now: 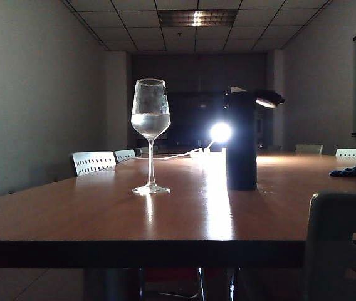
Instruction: Pick up the black thermos cup, pour some water from it into the stemmed glass, and then put the thermos cup back on the table.
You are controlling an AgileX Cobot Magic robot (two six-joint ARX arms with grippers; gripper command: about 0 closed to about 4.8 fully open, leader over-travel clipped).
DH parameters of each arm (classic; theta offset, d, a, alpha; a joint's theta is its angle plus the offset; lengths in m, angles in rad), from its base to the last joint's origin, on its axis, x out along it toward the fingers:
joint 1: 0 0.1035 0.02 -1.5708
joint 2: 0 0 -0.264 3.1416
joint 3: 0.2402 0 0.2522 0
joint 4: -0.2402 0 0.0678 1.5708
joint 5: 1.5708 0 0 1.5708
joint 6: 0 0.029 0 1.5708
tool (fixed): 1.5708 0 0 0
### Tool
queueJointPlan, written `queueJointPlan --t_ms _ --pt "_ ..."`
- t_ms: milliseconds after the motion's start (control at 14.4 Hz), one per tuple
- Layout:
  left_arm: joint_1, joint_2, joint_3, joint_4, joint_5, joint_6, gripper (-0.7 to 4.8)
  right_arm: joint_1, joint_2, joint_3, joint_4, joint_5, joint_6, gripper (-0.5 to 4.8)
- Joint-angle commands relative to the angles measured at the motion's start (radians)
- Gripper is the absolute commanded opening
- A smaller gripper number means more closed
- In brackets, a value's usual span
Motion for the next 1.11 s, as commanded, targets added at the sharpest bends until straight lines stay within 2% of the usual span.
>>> queueJointPlan --t_ms 70,278,417,626,696,904,974,1113 --pt "-0.001 -0.108 -0.175 0.034 0.024 -0.032 4.79 -0.002 0.016 -0.073 -0.018 -0.061 0.013 4.71" --pt "-0.001 -0.138 -0.446 0.183 0.071 -0.044 4.79 0.000 0.015 -0.303 0.165 -0.069 0.089 4.71" --pt "-0.001 -0.138 -0.640 0.418 0.111 -0.080 4.79 0.003 0.015 -0.451 0.299 -0.066 0.092 4.71" --pt "-0.001 -0.135 -0.866 0.748 0.106 -0.084 4.79 0.003 0.014 -0.606 0.418 -0.054 0.107 4.71" --pt "-0.001 -0.135 -0.954 0.843 0.098 -0.084 4.79 0.003 0.014 -0.668 0.459 -0.021 0.121 4.70" --pt "-0.001 -0.135 -1.065 0.899 0.064 -0.084 4.79 0.003 0.014 -0.764 0.507 0.006 0.121 4.70" --pt "-0.001 -0.135 -1.086 0.906 0.050 -0.084 4.79 0.003 0.014 -0.772 0.491 0.008 0.120 4.23" --pt "-0.001 -0.135 -1.107 0.918 0.012 -0.084 4.79 0.003 0.014 -0.772 0.486 0.006 0.108 2.11"
